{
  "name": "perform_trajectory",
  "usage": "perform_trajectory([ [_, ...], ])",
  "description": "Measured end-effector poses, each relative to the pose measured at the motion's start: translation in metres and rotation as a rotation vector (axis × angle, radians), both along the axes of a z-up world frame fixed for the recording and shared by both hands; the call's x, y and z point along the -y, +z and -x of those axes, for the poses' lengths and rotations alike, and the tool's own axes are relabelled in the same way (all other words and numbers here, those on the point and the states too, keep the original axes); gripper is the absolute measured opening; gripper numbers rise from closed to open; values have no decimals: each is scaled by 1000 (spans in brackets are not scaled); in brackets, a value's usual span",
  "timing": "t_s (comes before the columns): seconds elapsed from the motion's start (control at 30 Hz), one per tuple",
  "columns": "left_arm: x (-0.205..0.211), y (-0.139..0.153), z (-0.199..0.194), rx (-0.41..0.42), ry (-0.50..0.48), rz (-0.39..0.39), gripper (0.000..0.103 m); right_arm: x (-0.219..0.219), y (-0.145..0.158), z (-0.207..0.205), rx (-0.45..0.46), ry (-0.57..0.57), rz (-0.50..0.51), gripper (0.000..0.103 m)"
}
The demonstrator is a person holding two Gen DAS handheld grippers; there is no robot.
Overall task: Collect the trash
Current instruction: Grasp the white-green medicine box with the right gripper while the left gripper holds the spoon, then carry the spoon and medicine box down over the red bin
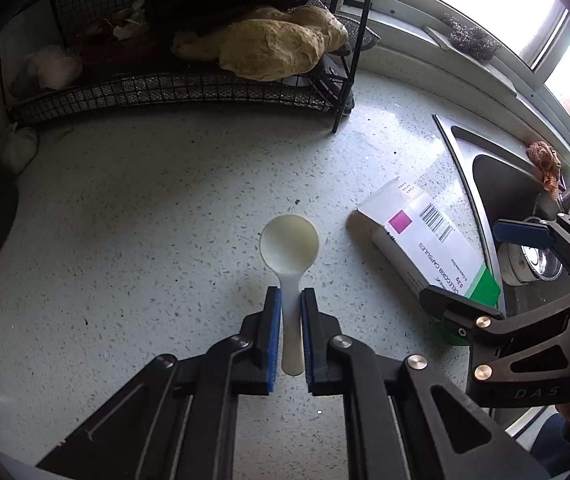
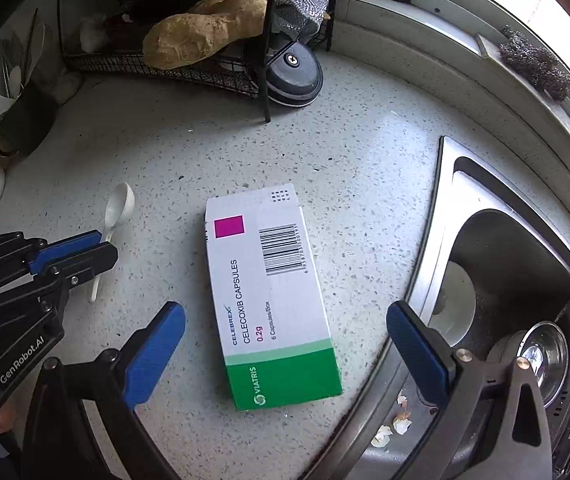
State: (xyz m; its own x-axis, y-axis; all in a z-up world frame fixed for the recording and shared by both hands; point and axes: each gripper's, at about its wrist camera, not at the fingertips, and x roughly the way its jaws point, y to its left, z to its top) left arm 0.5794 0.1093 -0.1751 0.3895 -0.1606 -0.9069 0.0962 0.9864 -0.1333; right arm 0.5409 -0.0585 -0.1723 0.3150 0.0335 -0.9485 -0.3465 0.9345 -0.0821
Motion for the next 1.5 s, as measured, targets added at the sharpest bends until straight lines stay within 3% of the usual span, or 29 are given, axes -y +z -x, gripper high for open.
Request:
perform_trajectory([
  [0.13, -4, -6, -3, -15, -11, -38, 9, -5, -15, -8, -46, 2, 8, 95],
  [0.2, -5, -5, -2, -5, -17, -44, 9, -8, -22, -9, -66, 14, 30, 82],
  [0.27, -5, -2, 2, 7, -24, -43, 9, -11, -22, -7, -57, 19, 22, 76],
  [0.33, -5, 0, 5, 11, -23, -41, 9, -13, -21, -3, -63, 20, 4, 61],
  [0.37, -5, 3, 7, 13, -22, -39, 9, -14, -19, 1, -56, 18, 7, 59],
  [0.47, -1, 13, 14, 36, -21, -32, 9, -4, -8, 13, -44, 10, -44, 59],
  [0.7, 20, 44, 53, 100, -52, -6, 9, 19, 36, 59, 76, -31, -63, 59],
  [1.07, 67, 82, 136, 162, -78, -4, 9, 62, 76, 149, 149, -75, -131, 59],
  [1.5, 129, 95, 273, 204, -85, -12, 9, 122, 85, 277, 211, -69, -147, 59],
])
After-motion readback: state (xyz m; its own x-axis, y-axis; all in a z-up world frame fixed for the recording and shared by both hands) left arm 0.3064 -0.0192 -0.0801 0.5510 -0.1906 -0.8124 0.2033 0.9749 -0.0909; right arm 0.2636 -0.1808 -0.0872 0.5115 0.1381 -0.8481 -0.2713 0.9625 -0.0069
